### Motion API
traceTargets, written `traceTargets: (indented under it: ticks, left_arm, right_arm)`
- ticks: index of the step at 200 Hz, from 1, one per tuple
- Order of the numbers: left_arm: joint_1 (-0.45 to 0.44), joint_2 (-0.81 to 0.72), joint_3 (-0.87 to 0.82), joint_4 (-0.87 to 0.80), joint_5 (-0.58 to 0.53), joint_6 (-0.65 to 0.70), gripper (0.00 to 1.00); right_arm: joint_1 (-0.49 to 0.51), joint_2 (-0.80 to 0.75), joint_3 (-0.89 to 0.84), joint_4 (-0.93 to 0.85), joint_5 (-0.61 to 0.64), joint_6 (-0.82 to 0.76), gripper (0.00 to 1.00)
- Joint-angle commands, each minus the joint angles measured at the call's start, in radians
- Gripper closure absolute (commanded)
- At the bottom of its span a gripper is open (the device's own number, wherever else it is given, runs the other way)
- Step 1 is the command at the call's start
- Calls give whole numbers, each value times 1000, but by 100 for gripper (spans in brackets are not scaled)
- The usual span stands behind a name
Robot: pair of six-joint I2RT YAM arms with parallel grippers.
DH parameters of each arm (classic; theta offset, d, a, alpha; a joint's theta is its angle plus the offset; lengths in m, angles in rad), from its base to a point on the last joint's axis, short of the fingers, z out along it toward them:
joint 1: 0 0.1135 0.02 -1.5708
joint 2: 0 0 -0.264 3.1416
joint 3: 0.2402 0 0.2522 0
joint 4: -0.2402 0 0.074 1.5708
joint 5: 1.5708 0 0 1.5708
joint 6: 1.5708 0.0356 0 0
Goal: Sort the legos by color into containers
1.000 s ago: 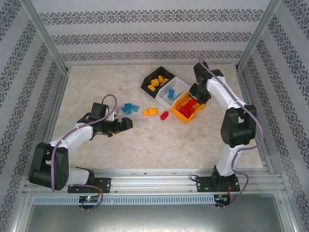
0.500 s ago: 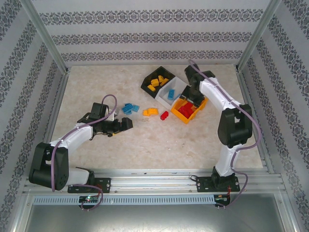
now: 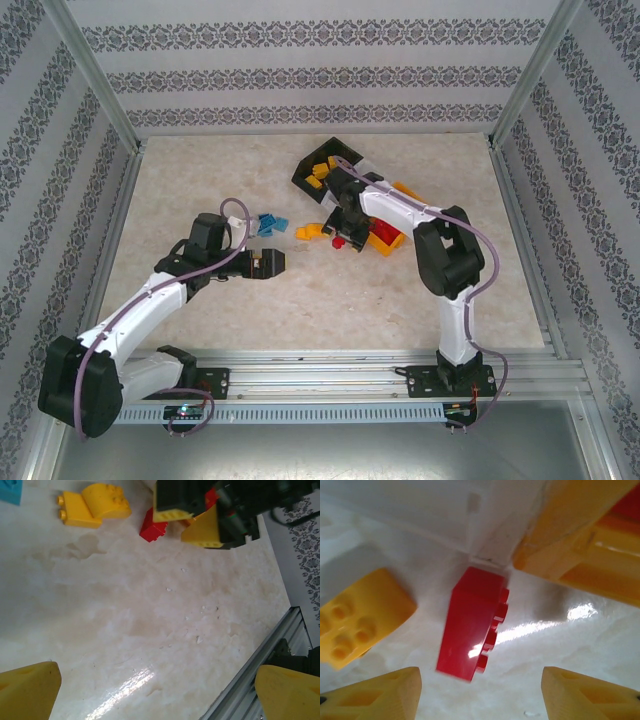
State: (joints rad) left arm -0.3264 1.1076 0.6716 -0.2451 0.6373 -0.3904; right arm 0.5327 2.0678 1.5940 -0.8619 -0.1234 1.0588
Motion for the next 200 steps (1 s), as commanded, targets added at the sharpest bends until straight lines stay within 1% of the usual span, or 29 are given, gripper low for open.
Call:
traceTargets:
  ticks: [1, 30, 55, 125, 145, 160, 168, 200]
  left_arm:
    - [-5, -1, -20, 27, -40, 64, 0]
    - [-8, 0, -12, 0, -67, 71, 0]
    - [-8, 0, -7, -19, -79, 71, 0]
    - [-10, -2, -1, -37, -97, 70, 0]
    - [-11, -4, 2, -42, -102, 72, 0]
    - [-10, -16, 3, -45, -109, 73, 0]
    - [-10, -21, 1, -46, -110, 76, 0]
    - [-10, -41, 5, -57, -119, 78, 0]
  right_arm:
    - [1, 19, 1, 10, -28, 46, 37]
    - [-3, 50, 13, 15, -24, 49, 40]
    - [-11, 69, 27, 6, -22, 47, 44]
    - [-1, 74, 26, -10, -19, 35, 65]
    - [8, 70, 43, -37, -11, 25, 64]
    - [12, 71, 60, -70, 1, 12, 58]
    - [13, 73, 66, -85, 8, 9, 57]
    - [13, 77, 78, -123, 34, 11, 56]
